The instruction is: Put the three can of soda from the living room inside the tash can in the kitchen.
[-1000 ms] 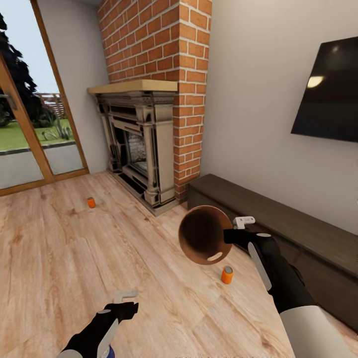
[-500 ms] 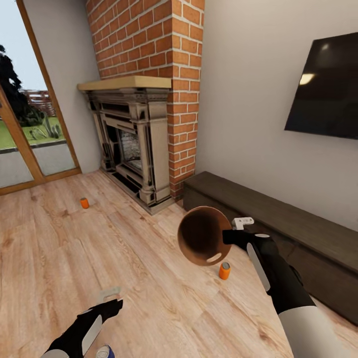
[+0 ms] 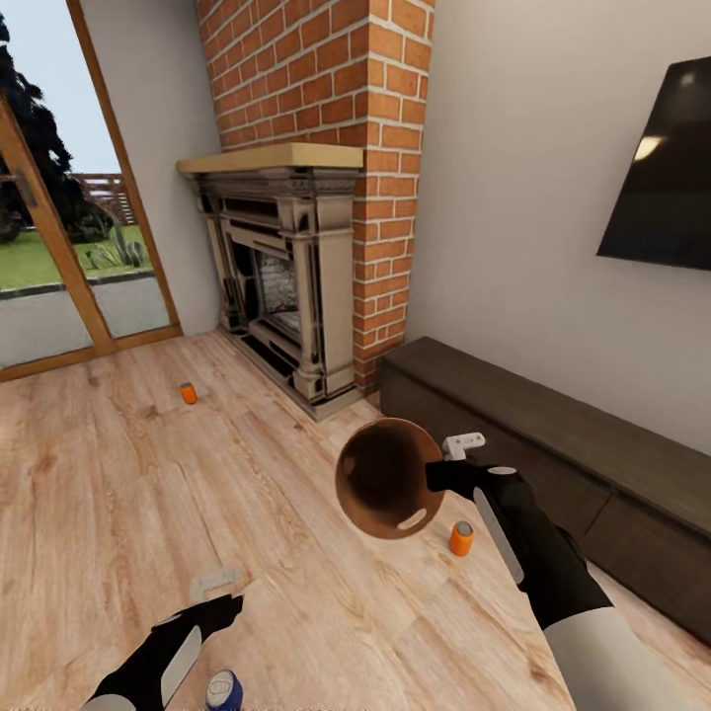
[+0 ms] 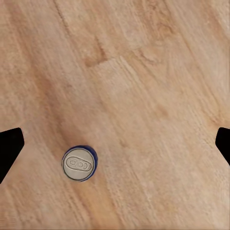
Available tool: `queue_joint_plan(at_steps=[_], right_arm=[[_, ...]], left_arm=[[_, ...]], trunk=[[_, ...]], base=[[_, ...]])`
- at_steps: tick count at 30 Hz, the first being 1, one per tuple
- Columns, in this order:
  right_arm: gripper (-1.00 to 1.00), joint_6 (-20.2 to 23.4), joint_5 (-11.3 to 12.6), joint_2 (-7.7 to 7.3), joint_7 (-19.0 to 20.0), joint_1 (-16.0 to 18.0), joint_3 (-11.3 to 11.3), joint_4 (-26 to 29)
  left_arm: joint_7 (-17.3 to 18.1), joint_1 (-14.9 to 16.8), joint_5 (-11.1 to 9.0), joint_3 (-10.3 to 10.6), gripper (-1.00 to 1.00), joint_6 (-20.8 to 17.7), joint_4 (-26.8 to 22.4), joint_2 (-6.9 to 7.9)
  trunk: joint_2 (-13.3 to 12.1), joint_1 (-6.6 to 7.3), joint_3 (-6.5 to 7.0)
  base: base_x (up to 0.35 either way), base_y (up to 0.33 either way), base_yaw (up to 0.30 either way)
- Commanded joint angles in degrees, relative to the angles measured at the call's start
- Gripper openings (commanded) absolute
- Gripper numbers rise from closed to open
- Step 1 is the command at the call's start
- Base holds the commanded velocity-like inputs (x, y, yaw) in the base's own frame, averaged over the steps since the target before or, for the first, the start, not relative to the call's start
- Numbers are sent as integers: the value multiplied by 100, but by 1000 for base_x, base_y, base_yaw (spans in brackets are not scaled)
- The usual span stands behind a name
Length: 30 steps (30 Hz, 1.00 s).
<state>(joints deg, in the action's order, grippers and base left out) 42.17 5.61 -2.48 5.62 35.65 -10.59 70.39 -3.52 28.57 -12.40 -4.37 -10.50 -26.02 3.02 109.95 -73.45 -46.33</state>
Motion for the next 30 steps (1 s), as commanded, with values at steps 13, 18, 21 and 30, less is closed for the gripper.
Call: queue_joint_plan(at_steps=[13, 18, 21, 30], right_arm=[[-100, 1, 63, 2, 27, 3, -13, 6], [-100, 1, 63, 2, 27, 3, -13, 8], [-100, 1, 63, 2, 27, 3, -12, 7], [-100, 1, 71, 2, 27, 3, -13, 8]], left_arm=[[0, -5, 9, 6, 100, 5, 6, -3], [0, -1, 10, 6, 100, 4, 7, -3], [0, -1, 10, 5, 100, 4, 8, -3], [0, -1, 10, 3, 100, 8, 9, -3]], trunk=[[1, 0, -82], [1, 0, -114], [1, 0, -134], [1, 0, -199]], base=[[0, 0, 172], [0, 0, 173], [0, 0, 162], [0, 0, 136]])
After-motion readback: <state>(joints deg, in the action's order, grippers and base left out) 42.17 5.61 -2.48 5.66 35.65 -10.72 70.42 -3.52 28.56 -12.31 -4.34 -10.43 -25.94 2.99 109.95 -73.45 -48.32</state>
